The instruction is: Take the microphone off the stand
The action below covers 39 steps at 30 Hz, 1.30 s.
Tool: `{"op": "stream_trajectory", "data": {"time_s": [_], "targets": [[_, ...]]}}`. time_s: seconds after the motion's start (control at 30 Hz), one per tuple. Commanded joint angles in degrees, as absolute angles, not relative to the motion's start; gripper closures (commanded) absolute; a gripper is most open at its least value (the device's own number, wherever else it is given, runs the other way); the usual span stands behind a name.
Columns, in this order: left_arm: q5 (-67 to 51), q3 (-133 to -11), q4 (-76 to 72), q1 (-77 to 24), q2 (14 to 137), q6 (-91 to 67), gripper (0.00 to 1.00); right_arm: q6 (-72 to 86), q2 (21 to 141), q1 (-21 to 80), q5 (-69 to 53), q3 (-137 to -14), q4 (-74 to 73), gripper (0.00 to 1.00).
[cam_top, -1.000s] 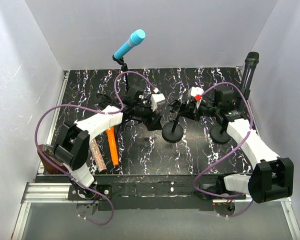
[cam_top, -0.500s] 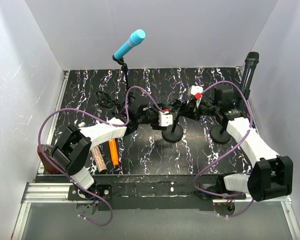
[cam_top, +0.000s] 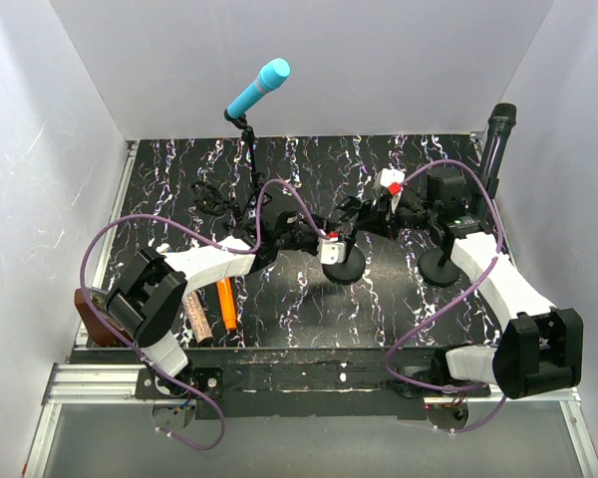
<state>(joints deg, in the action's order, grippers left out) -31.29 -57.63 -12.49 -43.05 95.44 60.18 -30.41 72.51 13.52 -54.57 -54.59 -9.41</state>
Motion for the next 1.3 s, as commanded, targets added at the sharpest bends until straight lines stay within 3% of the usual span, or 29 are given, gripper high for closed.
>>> {"op": "stream_trajectory", "data": {"time_s": [0.0,0.27,0.53,0.67,0.8,0.87,1.07,1.27], "targets": [[-34.63,-58.62,-10.99,-44.21,95.8,62.93,0.63,-28.92,74.0,13.36,-54.05,-54.49,-14.41,0.99],[-31.12,-61.43,-10.81,-44.74,96.68,55.48,0.98,-28.74,73.83,13.27,-54.05,-54.23,-14.59,0.99],[-31.02,-71.27,-2.21,-41.14,98.17,23.76,1.0,-28.83,73.48,13.1,-53.79,-54.05,-14.33,0.99],[-34.18,-70.84,3.76,-39.64,96.86,23.46,1.0,-28.65,73.56,13.1,-53.61,-54.05,-14.33,0.99],[-33.67,-64.62,3.18,-39.9,92.38,31.27,0.62,-28.21,73.48,13.1,-53.7,-54.05,-14.15,0.99],[-32.09,-61.19,0.36,-40.86,90.62,36.01,0.52,-28.13,73.56,13.1,-53.79,-53.88,-14.06,0.99],[-27.43,-59.24,-11.23,-43.24,92.8,41.57,0.44,-28.47,73.39,13.1,-53.53,-53.88,-14.94,0.99],[-26.71,-60.2,-15.47,-44.03,95.62,43.41,0.48,-27.95,73.21,13.1,-53.61,-53.96,-14.94,0.99]]}}
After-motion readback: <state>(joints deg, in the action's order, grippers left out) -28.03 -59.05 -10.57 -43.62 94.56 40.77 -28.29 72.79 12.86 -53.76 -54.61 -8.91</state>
